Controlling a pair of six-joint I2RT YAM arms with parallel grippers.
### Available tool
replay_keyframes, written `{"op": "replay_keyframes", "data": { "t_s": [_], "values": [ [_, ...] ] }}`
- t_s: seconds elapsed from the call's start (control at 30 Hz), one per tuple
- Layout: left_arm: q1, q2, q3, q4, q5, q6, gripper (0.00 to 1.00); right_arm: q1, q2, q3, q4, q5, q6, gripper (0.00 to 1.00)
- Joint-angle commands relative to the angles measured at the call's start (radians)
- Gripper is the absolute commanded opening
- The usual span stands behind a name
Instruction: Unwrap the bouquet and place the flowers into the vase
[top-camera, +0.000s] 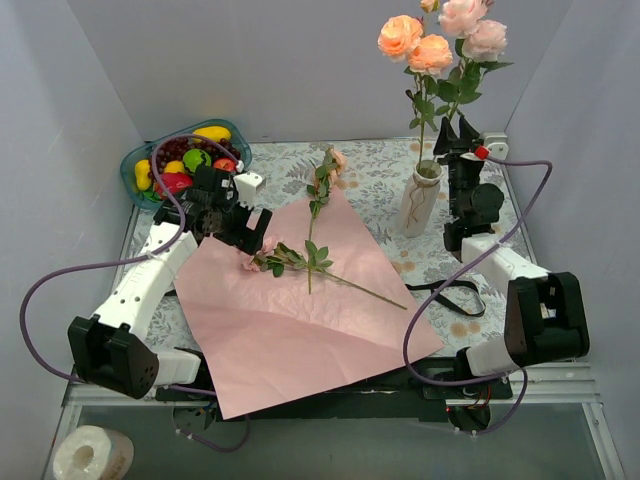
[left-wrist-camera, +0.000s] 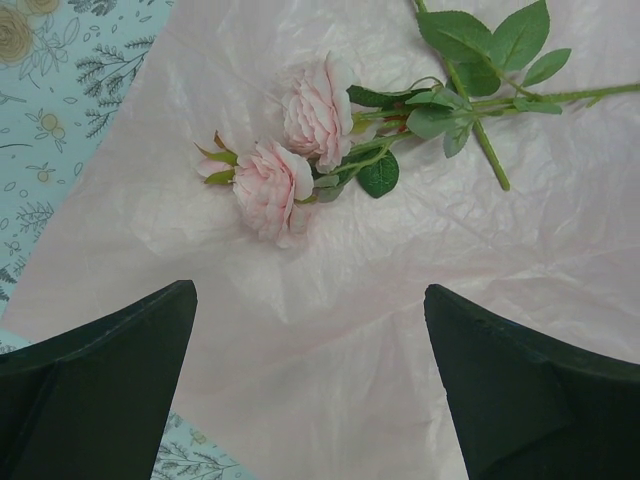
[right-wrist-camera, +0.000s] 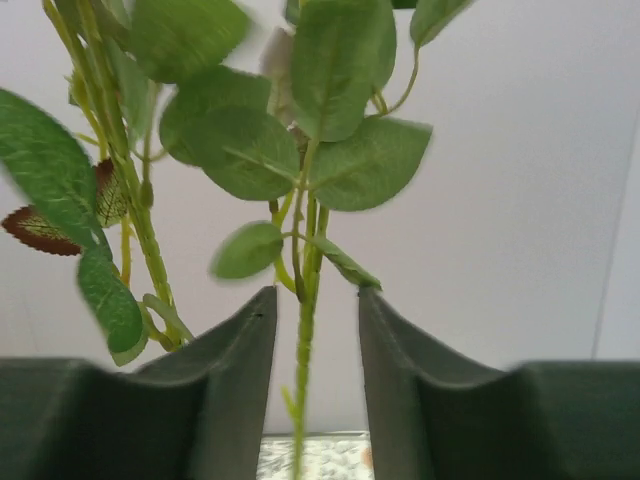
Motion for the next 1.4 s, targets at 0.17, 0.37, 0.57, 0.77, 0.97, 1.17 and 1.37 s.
{"op": "replay_keyframes", "data": {
  "t_s": [0.17, 0.37, 0.57, 0.77, 0.97, 1.17, 1.37],
  "values": [
    [0.000, -0.072, 0.076, -0.021, 0.026, -0.019, 0.98, 0.005, -0.260, -0.056, 0.163, 0.016, 0.041, 0.76],
    [0.000, -0.113, 0.093, -0.035, 0.038, -0.030, 0.98, 0.036, -0.438, -0.074, -0.182, 0.039, 0.050, 0.80],
    [0.000, -0.161, 0.088, -0.037, 0.053, -0.059, 0.98, 0.120, -0.559, -0.013, -0.524, -0.079, 0.040, 0.88],
    [0.000, -0.169, 0.076, -0.046, 0.040, -0.085, 0.98, 0.284, -0.494, 0.064, -0.831, -0.514, -0.028, 0.88],
    [0.000, -0.179, 0.079, -0.044, 0.020, -0.110, 0.98, 0.313, -0.215, 0.165, -1.314, -0.768, -0.116, 0.90],
    [0.000, -0.196, 0.090, -0.056, 0.009, -0.113, 0.98, 0.422, 0.046, 0.346, -1.703, -0.579, -0.287, 0.97],
    [0.000, -0.210, 0.098, -0.060, -0.014, -0.100, 0.98, 0.510, 0.182, 0.389, -1.757, -0.449, -0.304, 0.98]
  ]
}}
